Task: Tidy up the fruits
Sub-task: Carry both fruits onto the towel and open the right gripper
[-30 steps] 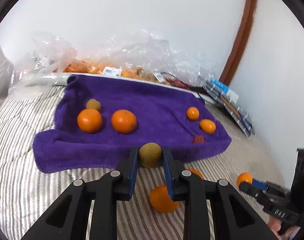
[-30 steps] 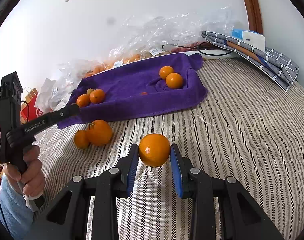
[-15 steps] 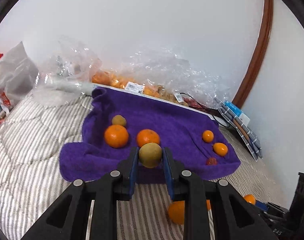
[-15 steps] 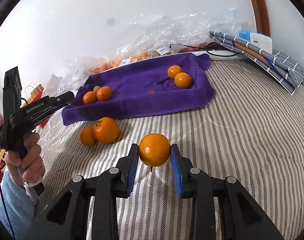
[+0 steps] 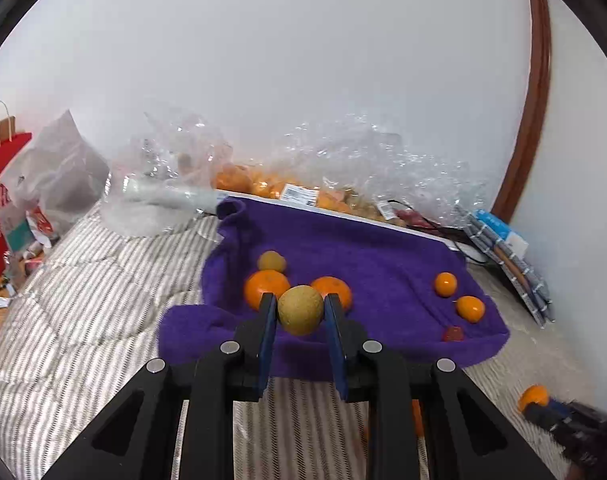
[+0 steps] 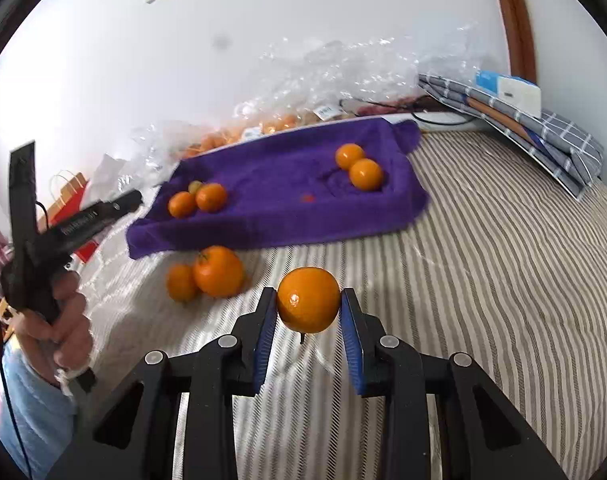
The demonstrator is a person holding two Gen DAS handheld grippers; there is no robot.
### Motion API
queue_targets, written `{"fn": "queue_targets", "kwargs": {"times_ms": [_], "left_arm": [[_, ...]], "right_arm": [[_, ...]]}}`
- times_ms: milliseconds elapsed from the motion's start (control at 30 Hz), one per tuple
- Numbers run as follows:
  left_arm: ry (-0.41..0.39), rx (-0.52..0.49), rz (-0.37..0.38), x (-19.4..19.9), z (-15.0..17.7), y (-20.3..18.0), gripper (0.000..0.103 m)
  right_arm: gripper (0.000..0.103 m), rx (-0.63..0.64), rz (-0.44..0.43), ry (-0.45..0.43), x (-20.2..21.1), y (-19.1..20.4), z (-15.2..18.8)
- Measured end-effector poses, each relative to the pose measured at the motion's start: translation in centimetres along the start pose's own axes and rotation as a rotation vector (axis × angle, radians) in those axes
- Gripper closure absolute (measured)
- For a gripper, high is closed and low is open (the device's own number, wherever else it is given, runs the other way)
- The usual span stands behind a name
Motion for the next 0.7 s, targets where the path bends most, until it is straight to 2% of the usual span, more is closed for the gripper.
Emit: {"fn": "queue_targets", "kwargs": {"times_ms": [133,233,367,467,567,700], "left_arm": [[0.016,-0.022,-0.059,0.8,-0.9,1.0,0.080],[0.017,-0.050,-0.075,1.7,-2.4,1.3,0.080],[0.036,-0.070,-0.043,1.6,-4.2,0.9,0.080],[0.089,-0.048,0.017,-0.8,-4.8,0.4,0.080],[0.140,-0.014,0.049,-3.6,-4.1,0.1,0.080],[0.160,0.012,0.068,-5.9,-2.4,0.2,0.080]], "right_arm": [[0.071,0.037,0.045,-0.034,0.5,0.2,-3.1],[0.071,0.061,0.060,-0.052,0.2,0.2,-5.7],[0.071,0.072,0.058,-0.063,-1.3,0.0,-8.3],[0.071,0.078,0.056,-0.060,-3.3,-0.2,-10.1],[0.071,0.087,0.072,-0.056,-5.1,-0.6,-11.2],[0.071,0.069,0.072,-0.034,-7.0,-1.6,-10.9]]}}
Point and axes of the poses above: each gripper's, at about its wrist camera, not at the fingertips, and x roughly against the way its jaws point, y to its left, z to its underside, the point moved 10 cm from there along -x, roughly the way its jaws point
